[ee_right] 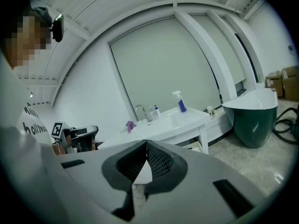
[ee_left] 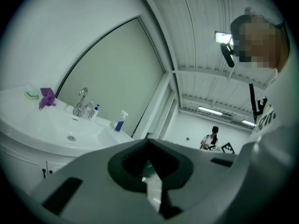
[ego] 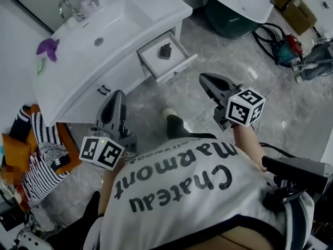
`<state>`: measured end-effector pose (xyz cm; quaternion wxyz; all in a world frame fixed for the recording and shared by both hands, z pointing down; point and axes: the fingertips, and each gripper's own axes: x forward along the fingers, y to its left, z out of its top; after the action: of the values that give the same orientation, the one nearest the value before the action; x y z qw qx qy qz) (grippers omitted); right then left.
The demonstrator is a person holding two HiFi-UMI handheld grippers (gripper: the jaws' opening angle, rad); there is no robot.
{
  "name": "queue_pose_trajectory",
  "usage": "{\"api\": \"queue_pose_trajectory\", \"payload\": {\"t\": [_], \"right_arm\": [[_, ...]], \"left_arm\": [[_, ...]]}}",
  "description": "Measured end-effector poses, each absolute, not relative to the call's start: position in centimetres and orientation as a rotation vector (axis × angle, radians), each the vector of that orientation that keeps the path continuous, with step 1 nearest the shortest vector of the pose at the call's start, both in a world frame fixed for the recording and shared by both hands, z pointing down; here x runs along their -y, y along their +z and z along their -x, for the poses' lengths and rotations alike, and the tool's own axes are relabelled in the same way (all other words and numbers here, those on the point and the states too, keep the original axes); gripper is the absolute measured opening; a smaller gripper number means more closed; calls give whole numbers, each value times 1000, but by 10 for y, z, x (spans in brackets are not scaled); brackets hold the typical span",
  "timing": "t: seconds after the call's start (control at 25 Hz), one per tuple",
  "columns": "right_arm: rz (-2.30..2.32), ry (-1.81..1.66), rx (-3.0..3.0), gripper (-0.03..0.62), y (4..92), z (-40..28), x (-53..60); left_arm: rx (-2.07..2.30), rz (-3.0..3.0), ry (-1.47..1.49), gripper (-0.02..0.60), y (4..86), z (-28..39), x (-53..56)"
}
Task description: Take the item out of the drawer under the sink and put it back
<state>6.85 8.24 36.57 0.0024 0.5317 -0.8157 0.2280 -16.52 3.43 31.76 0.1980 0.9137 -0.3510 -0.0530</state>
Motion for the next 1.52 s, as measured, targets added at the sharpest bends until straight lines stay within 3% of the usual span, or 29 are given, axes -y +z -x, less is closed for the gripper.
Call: {"api": "queue_pose_trajectory", "payload": {"t": [0.68,1.52], "right_arm": [[-1528,805,2642,11,390,-112,116],[-1360,898,2370,11,545,-118,188]], "left_arm": [[1181,-2363,-25,9,359,162,101],[1424,-2040,98,9,424,197,118]]}}
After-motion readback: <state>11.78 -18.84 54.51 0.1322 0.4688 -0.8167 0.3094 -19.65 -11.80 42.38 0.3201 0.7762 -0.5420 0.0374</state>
